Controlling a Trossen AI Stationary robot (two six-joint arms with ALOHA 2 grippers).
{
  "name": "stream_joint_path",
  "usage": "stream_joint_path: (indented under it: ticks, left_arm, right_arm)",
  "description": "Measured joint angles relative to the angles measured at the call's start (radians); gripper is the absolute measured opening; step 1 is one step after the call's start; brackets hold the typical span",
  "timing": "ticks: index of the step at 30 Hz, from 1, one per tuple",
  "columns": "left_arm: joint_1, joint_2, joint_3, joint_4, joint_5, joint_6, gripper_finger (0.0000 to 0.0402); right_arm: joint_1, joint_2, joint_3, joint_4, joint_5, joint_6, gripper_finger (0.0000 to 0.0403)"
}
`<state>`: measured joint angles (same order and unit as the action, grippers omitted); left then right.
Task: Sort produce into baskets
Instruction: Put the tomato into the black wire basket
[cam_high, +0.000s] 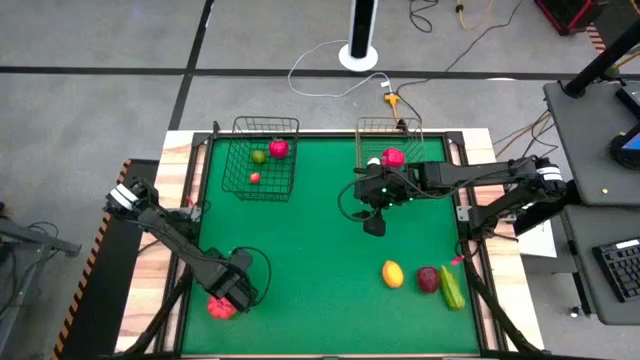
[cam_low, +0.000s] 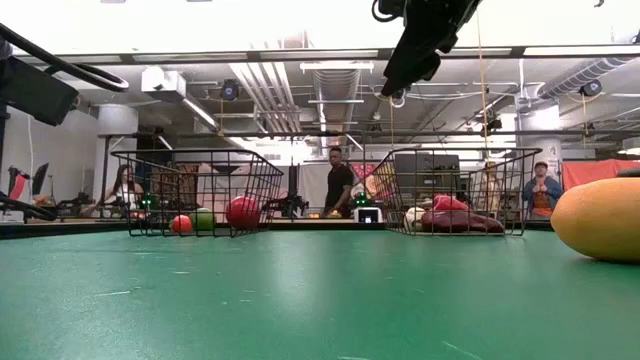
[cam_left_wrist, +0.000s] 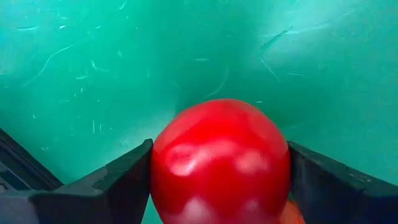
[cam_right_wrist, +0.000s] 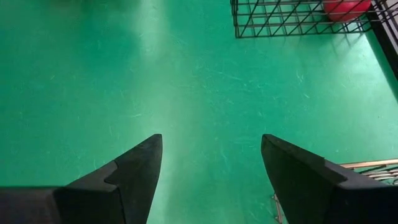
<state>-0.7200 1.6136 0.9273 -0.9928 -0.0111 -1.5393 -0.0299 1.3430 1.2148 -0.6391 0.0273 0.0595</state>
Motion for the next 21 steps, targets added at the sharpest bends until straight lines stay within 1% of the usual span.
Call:
stream_joint_path:
  ticks: [3,6,8,10,13,15,17,19,21]
  left_arm:
    - [0.002,-0.016,0.009,0.000,-0.013,0.032,0.0299]
    - [0.006,-0.054,0.045,0.004,-0.092,0.080,0.0302]
    - [0.011,-0.085,0.076,0.006,-0.189,0.132,0.0302]
    - [0.017,-0.125,0.112,0.013,-0.309,0.205,0.0301]
    - [0.025,-0.195,0.154,0.081,-0.505,0.364,0.0300]
    - [0.029,-0.250,0.165,0.197,-0.622,0.525,0.0300]
    - [0.034,-0.302,0.163,0.372,-0.694,0.742,0.0299]
    - [0.044,-0.345,0.141,0.602,-0.709,0.984,0.0299]
    - [0.059,-0.369,0.120,0.813,-0.681,1.205,0.0299]
  right_arm:
    - [0.000,0.000,0.000,0.001,0.000,0.000,0.0263]
    - [0.000,0.000,0.000,0.002,0.000,0.000,0.0259]
    - [0.000,0.000,0.000,0.002,0.000,0.000,0.0256]
    - [0.000,0.000,0.000,0.002,0.000,-0.003,0.0256]
    - [0.002,0.000,-0.004,0.019,0.000,-0.014,0.0258]
    - [0.007,-0.001,-0.015,0.062,0.001,-0.033,0.0260]
    - [0.019,-0.001,-0.034,0.120,0.002,-0.059,0.0261]
    - [0.033,-0.001,-0.063,0.203,0.002,-0.090,0.0262]
    - [0.051,-0.001,-0.104,0.304,0.012,-0.129,0.0262]
